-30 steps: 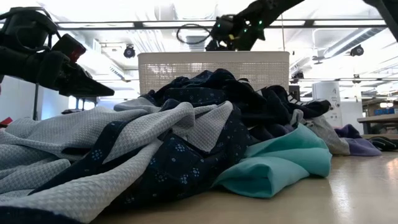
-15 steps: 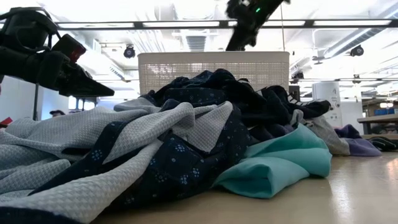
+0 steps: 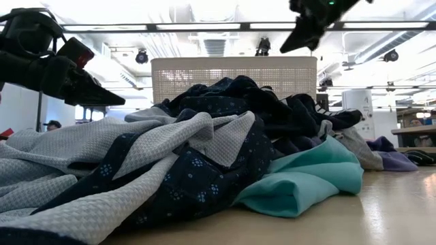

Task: Sort clothes
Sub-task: Put the blue socks into the white bin

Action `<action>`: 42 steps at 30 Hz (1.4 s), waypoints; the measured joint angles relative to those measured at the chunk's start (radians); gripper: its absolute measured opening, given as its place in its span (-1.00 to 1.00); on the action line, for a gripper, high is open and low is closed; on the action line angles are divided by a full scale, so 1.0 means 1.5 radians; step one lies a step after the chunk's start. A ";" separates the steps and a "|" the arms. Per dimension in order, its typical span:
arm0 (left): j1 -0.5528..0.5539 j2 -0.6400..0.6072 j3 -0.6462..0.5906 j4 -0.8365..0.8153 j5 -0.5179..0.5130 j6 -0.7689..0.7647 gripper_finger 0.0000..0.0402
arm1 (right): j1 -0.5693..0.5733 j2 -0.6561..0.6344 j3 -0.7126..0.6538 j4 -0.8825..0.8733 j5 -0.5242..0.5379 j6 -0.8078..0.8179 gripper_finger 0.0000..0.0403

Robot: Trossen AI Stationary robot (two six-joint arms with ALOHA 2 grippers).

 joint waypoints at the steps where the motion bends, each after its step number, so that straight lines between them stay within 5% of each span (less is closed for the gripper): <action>1: 0.000 0.000 0.000 0.000 0.000 0.000 -0.89 | 0.006 -0.023 -0.023 0.012 0.010 0.008 -1.00; 14: 0.000 0.000 0.000 0.000 0.000 0.000 -0.89 | 0.082 -0.246 -0.084 -0.079 0.059 0.120 -1.00; 20: 0.000 0.000 0.000 0.000 0.000 0.000 -0.89 | 0.096 -0.252 -0.115 -0.157 0.071 0.161 -1.00; 26: 0.000 0.000 0.000 0.000 0.000 0.000 -0.89 | 0.108 -0.247 -0.172 -0.159 -0.035 0.173 -0.97; 42: 0.000 0.000 0.000 0.000 0.000 0.000 -0.89 | 0.212 -0.235 -0.206 -0.188 -0.026 0.204 -0.48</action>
